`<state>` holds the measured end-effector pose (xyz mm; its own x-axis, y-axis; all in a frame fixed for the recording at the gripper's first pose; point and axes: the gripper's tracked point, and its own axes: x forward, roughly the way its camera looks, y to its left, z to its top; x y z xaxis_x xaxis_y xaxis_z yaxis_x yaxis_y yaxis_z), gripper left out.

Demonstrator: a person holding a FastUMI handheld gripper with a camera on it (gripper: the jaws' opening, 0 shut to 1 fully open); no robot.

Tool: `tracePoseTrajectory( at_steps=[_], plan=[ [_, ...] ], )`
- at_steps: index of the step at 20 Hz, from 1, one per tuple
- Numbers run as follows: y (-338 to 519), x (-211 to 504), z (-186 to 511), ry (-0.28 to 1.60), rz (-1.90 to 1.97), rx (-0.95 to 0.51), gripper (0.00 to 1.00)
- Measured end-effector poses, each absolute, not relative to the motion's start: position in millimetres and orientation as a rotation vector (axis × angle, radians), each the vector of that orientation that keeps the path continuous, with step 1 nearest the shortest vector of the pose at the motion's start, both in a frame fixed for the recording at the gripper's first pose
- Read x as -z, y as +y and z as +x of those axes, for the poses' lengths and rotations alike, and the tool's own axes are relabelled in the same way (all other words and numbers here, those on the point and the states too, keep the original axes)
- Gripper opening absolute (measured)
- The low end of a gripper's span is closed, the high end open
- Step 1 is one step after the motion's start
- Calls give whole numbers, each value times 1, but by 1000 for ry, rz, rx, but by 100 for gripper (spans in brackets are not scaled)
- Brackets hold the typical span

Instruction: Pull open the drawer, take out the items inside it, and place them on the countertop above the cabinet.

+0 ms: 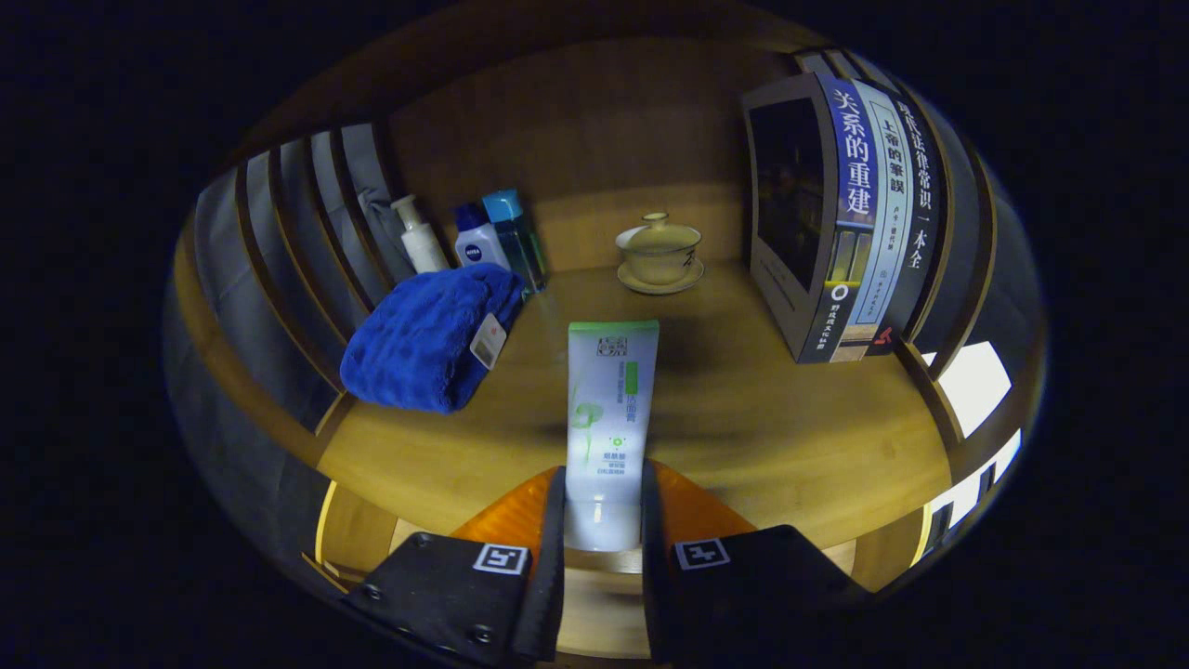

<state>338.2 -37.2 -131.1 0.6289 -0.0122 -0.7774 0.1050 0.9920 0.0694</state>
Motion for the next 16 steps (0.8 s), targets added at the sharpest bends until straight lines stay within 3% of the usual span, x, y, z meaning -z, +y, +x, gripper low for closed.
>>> tracePoseTrajectory(
  at_steps=[8,13,16],
  plan=[
    [-27,133,334,906,90,51,58],
    [-28,129,334,893,70,54,93],
    [-35,119,336,851,48,84,97]
  ],
)
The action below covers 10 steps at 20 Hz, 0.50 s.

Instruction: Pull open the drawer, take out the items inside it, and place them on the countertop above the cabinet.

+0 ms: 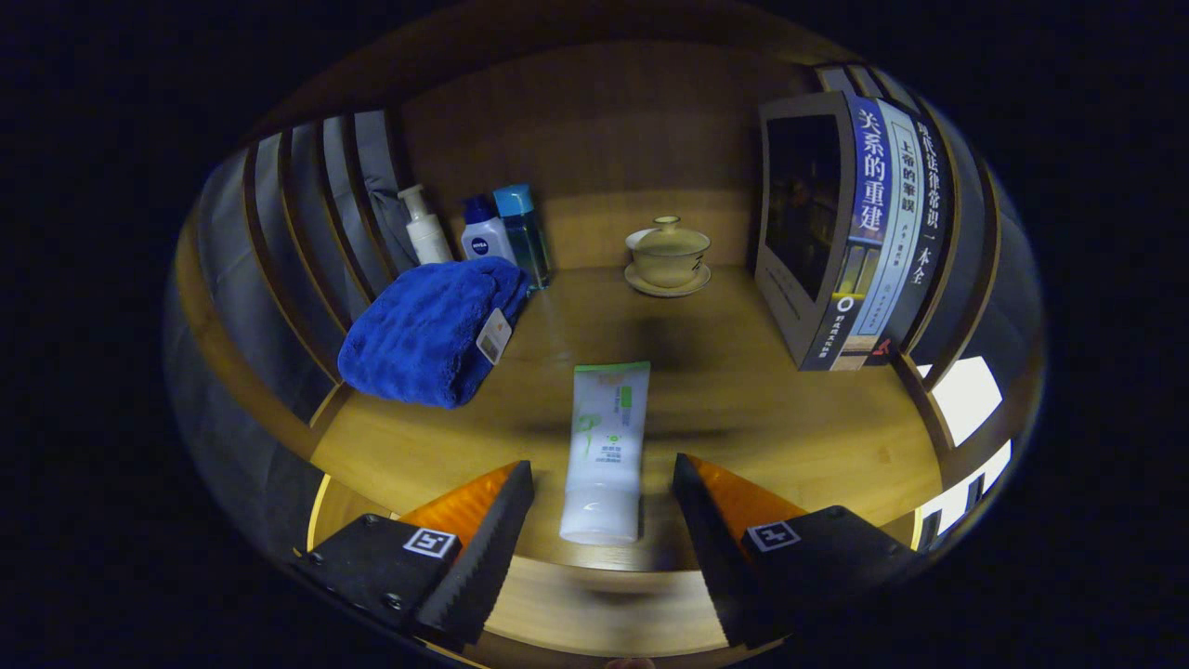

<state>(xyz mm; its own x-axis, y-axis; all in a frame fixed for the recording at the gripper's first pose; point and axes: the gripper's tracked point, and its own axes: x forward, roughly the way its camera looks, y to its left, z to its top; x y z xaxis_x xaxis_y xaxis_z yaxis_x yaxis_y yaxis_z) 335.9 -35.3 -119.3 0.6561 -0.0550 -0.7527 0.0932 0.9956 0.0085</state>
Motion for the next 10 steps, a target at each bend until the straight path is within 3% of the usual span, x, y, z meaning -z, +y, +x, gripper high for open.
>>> tracePoseTrajectory(
  at_steps=[3,10],
  plan=[
    [-37,78,337,682,2,102,98],
    [5,-17,276,396,-18,-5,97]
  ],
)
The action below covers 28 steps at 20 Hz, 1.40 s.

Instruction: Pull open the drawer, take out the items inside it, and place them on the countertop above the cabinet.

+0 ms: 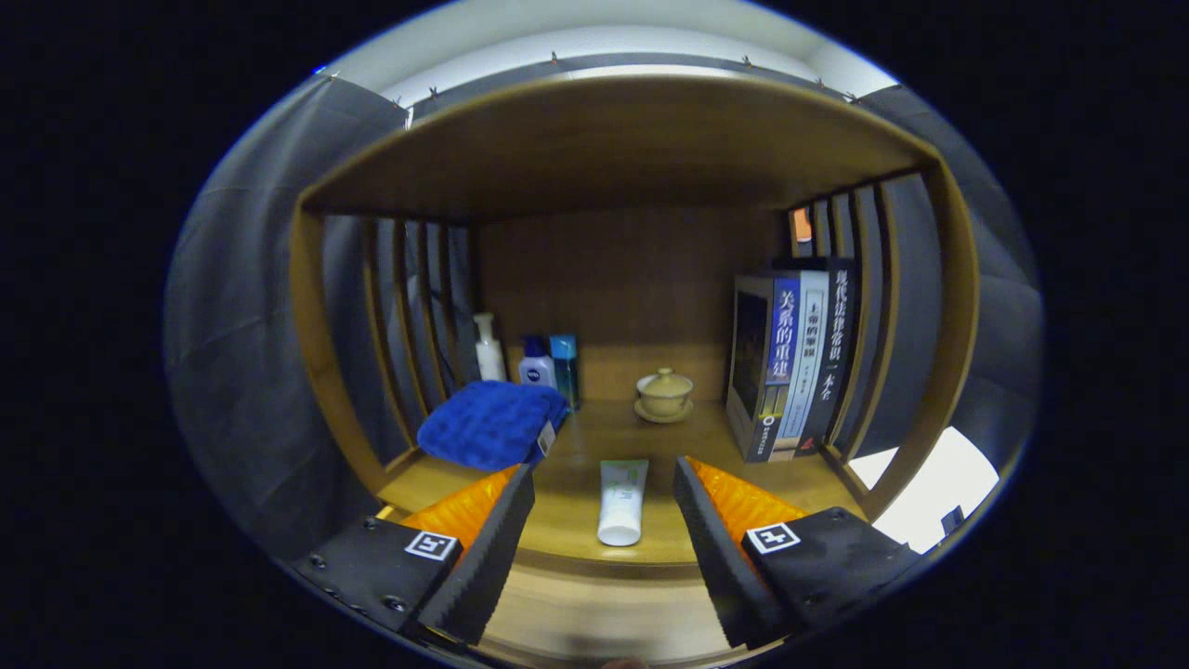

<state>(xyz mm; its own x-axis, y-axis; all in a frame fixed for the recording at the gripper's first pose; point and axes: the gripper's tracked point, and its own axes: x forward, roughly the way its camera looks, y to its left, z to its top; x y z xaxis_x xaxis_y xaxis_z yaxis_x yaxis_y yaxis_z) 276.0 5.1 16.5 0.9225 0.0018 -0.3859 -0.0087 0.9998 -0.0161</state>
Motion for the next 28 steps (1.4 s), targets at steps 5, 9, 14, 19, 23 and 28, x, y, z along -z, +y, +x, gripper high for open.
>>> tracePoseTrajectory(
  at_steps=[5,9,14,19,23,28],
  plan=[
    [28,-22,224,307,45,-62,97],
    [34,-7,186,295,61,-60,97],
    [28,9,155,244,12,-62,97],
    [36,41,111,280,6,-85,97],
    [50,67,85,312,-19,-121,97],
    [63,98,76,332,-75,-142,97]
  ],
)
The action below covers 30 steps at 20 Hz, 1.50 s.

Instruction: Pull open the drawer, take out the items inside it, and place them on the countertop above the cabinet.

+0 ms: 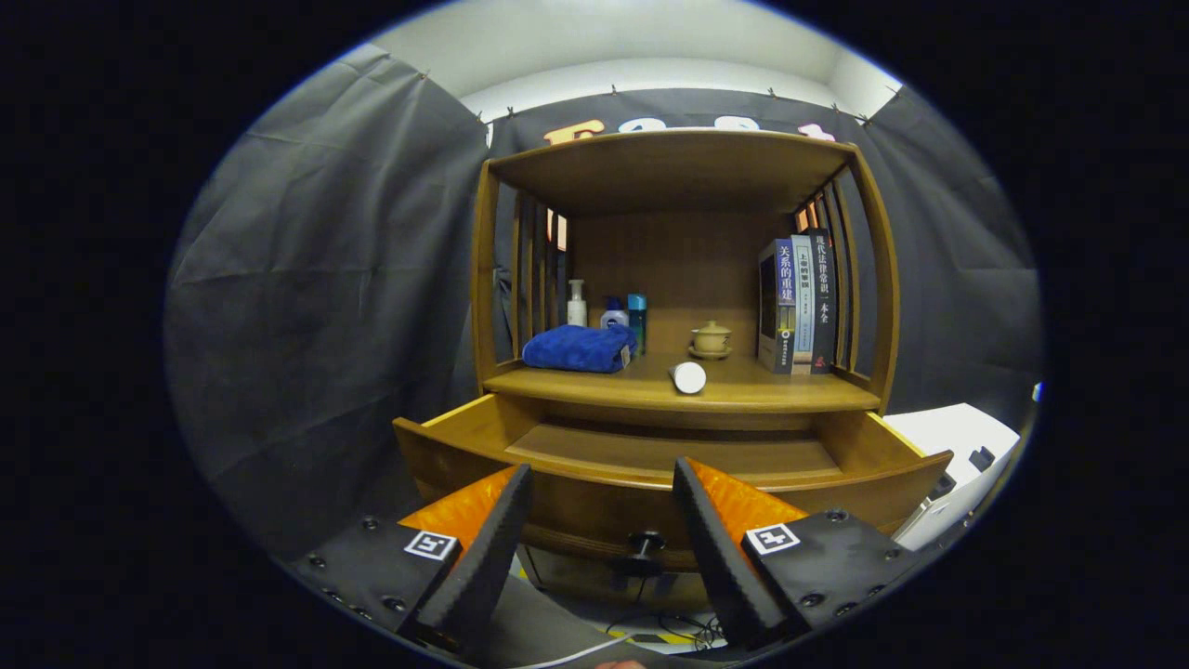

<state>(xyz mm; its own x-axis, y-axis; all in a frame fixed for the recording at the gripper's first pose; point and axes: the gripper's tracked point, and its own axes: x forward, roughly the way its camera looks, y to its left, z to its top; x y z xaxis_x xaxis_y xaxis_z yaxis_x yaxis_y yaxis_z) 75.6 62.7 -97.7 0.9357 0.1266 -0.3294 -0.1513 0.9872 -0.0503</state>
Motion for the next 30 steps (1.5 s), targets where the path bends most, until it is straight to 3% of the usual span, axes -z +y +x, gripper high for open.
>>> tracePoseTrajectory(
  at_steps=[11,30],
  plan=[
    [24,130,90,467,50,23,98],
    [8,146,160,463,19,141,96]
  ],
)
